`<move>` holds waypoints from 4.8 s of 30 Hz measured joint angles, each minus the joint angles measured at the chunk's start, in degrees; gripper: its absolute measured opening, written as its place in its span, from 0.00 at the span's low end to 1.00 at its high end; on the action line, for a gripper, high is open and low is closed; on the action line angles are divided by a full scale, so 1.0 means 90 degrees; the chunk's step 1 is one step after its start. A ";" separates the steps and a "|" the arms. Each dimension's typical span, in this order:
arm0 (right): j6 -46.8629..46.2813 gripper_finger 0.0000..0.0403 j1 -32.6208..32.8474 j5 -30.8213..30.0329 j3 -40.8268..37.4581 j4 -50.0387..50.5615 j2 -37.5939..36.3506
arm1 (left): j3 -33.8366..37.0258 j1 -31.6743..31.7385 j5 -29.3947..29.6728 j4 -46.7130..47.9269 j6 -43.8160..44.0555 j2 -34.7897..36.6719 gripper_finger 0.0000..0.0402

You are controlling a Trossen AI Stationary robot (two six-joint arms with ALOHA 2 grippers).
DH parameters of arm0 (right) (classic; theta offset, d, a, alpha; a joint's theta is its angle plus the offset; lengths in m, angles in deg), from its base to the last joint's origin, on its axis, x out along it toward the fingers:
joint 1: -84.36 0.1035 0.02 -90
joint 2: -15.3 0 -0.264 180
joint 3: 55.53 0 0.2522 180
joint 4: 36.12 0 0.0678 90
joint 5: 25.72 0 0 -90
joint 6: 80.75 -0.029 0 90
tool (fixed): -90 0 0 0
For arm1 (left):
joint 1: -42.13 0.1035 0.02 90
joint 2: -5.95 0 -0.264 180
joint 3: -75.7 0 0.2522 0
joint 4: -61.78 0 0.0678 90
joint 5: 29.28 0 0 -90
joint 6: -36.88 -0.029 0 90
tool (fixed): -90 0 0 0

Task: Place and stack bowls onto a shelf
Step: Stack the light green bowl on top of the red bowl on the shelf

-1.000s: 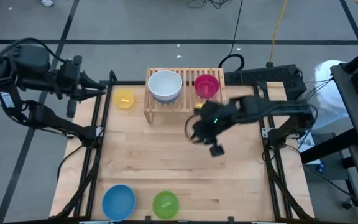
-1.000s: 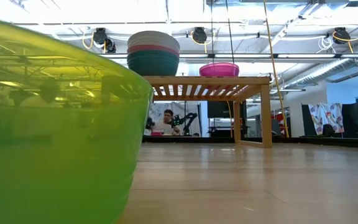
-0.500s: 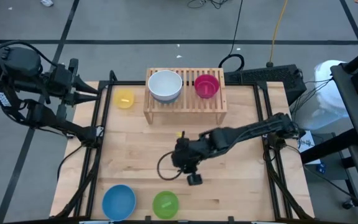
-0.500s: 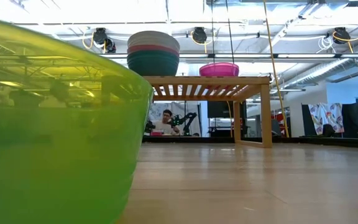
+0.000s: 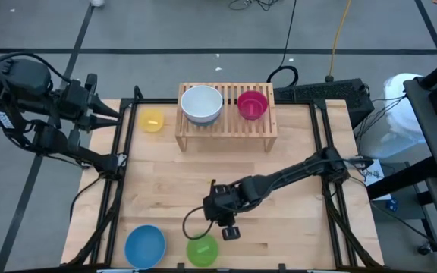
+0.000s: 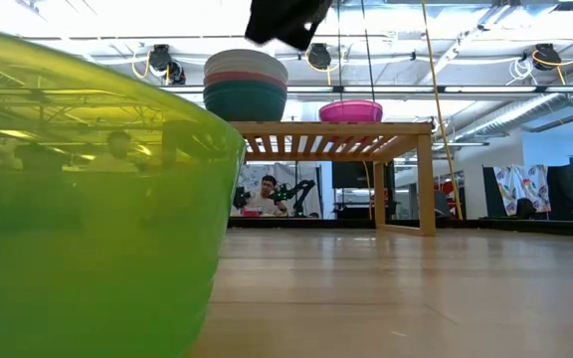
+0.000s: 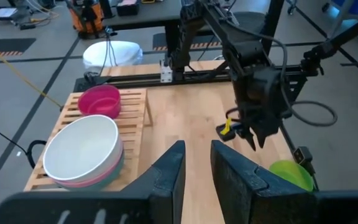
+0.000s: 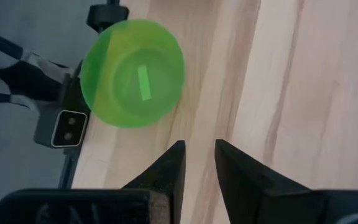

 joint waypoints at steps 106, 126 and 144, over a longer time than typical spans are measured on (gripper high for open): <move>0.1139 0.00 -0.3808 -0.1454 -0.1673 0.0268 -0.4184 | 0.0000 0.0002 0.0293 0.0000 -0.0201 -0.0697 0.21; 0.2879 0.00 -0.6728 0.0021 -0.1649 0.0197 -0.3987 | -0.0002 0.0002 0.0908 -0.0002 0.0330 -0.0940 0.21; 0.3522 0.00 -0.7245 0.0663 -0.1649 0.0374 -0.2960 | -0.0002 0.0002 0.1075 -0.0002 0.0664 -0.0940 0.21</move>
